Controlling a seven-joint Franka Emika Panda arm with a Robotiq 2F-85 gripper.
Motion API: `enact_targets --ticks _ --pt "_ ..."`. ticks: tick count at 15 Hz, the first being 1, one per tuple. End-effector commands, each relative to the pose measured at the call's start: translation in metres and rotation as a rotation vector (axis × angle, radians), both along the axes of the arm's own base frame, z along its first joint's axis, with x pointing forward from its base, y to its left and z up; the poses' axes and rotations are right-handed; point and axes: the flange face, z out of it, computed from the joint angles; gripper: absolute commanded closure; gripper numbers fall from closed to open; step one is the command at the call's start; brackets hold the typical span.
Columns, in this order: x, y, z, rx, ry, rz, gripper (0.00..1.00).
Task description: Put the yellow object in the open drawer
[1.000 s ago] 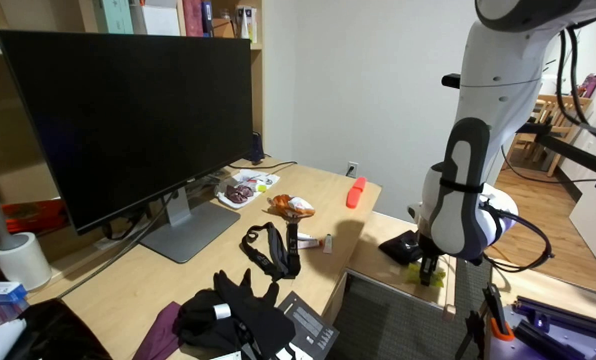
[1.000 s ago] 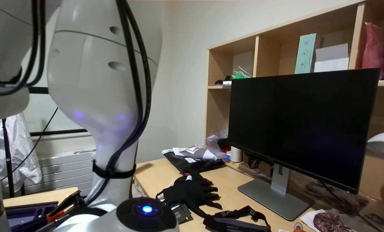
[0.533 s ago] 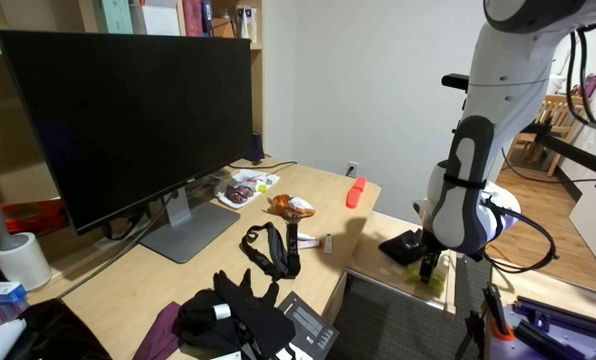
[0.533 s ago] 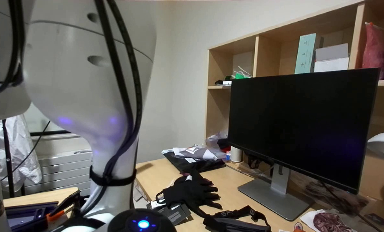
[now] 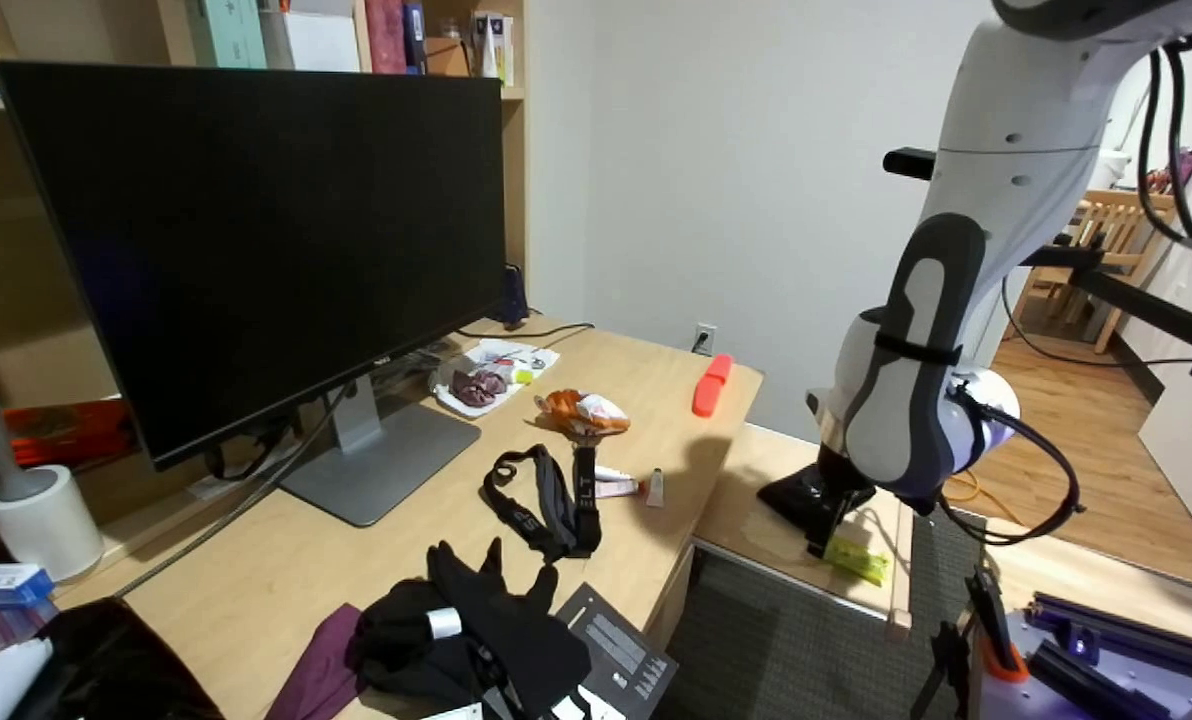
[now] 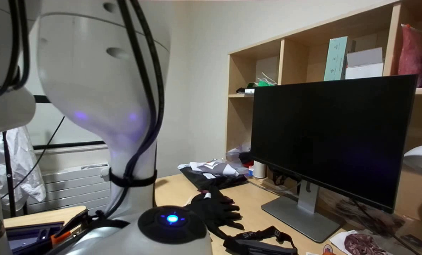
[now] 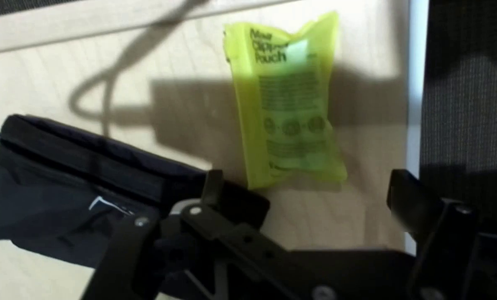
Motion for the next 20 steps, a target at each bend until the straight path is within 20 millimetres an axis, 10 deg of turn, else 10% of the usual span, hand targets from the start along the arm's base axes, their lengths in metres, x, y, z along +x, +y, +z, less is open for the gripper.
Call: enact_targets --ticks 1,12,20 --pt "0.027 0.027 0.026 0.007 -0.007 -0.062 0.0" --pt "0.079 0.113 0.113 -0.106 0.149 -0.254 0.0" --pt "0.088 0.119 0.122 -0.142 0.195 -0.266 0.0"
